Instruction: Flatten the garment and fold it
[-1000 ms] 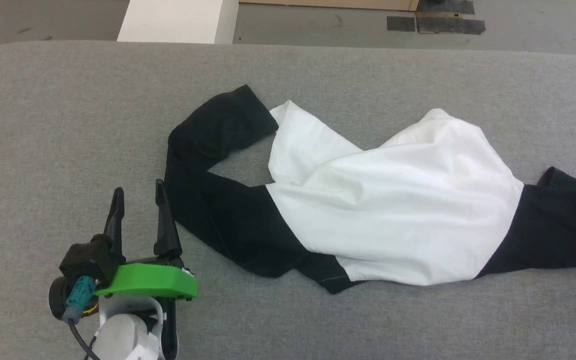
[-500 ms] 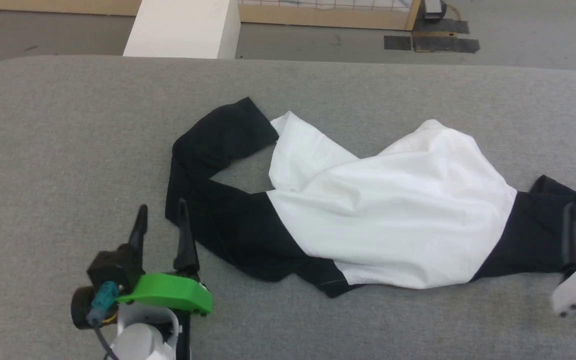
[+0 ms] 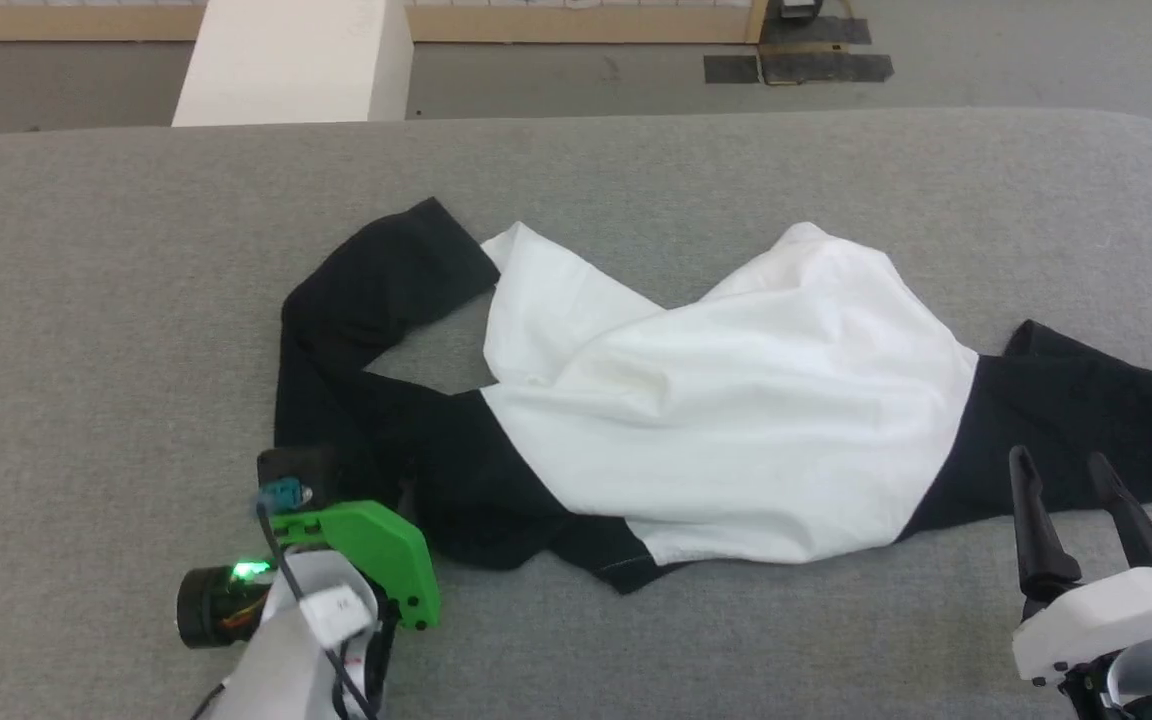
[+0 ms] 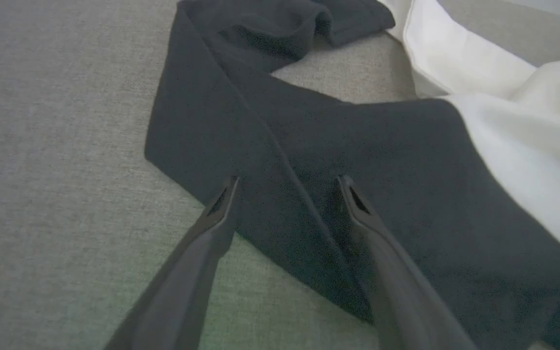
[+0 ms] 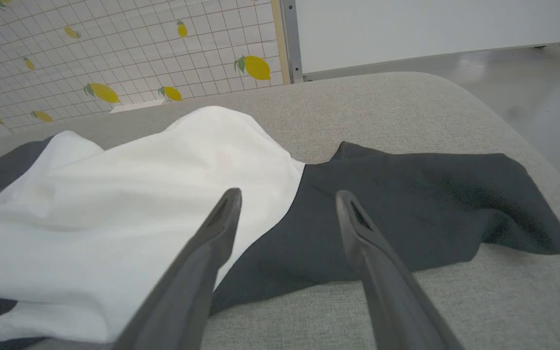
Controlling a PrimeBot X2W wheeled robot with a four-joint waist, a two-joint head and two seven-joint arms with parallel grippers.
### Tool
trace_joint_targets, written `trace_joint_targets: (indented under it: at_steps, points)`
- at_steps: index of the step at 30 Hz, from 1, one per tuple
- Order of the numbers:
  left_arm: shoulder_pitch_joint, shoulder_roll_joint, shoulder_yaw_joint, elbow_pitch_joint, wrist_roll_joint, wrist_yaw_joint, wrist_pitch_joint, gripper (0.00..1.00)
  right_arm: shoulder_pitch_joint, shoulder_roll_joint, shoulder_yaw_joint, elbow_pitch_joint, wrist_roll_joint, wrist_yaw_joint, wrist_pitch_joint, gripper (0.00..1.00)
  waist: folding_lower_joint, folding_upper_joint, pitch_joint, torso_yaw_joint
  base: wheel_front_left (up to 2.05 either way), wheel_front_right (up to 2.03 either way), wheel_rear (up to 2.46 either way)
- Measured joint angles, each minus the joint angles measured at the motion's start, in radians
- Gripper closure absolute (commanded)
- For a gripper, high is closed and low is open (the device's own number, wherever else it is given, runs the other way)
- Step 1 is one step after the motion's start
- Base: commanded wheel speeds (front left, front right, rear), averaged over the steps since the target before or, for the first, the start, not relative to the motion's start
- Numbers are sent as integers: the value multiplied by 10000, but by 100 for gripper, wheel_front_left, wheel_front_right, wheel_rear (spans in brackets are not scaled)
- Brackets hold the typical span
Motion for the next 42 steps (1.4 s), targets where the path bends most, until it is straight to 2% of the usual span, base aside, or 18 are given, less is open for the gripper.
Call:
trace_joint_targets:
  at_steps: [1,2,3,7,13,16,19,20,21,22,26,30,35,39,42]
  points:
    - [-92,75,-4,134,2,50,341,8,0,0,29,-15,0,0,2,0,0,0,23,-38,0,0,0]
    - [-181,184,-21,257,10,81,736,69,0,0,61,-27,0,0,4,0,0,0,52,-80,0,0,0]
    - [-280,311,-36,282,19,88,1035,100,-2,0,102,-42,0,0,27,0,0,0,79,-122,0,0,0]
    - [-502,669,236,54,-6,167,1381,100,-4,0,192,-59,102,0,25,0,0,0,161,-231,0,0,0]
    - [-487,1402,1298,-828,-136,583,366,100,-5,0,86,-61,194,0,-52,0,0,0,219,-182,0,0,0]
    - [-526,1745,1639,-970,-209,535,-303,100,-19,-2,48,-42,196,0,-59,0,0,0,261,-84,0,0,0]
    - [-654,1831,1868,-646,-476,278,-784,100,-107,0,167,-25,203,0,-58,0,0,0,307,-3,0,0,0]
    - [-711,1829,1879,-424,-625,198,-882,71,-139,2,213,-31,226,0,-58,0,0,0,316,19,0,0,0]
    - [-726,1831,1864,-267,-646,153,-957,6,-153,2,251,-31,240,0,-58,0,0,0,316,30,0,0,0]
    - [-725,1824,1854,-90,-650,119,-1083,0,-161,2,293,-31,251,0,-58,0,0,0,304,34,0,0,0]
    - [-639,1530,2023,69,-867,151,-1732,0,-159,4,357,-36,265,0,-54,0,0,0,192,12,0,0,0]
    - [135,901,1873,-414,-1237,117,-1904,0,-110,4,360,-52,267,0,-44,0,0,0,22,-35,0,0,0]
    - [1214,297,928,-1310,-1252,-33,-1319,0,-10,4,330,-98,276,0,-4,0,0,0,-157,-70,0,0,0]
    - [1375,190,219,-1444,-1147,-84,-451,0,-2,4,405,-161,337,0,31,0,0,0,-142,-43,0,0,0]
    - [1277,219,44,-1243,-1022,-46,63,0,-2,4,520,-222,347,0,46,0,0,0,-77,-67,0,0,0]
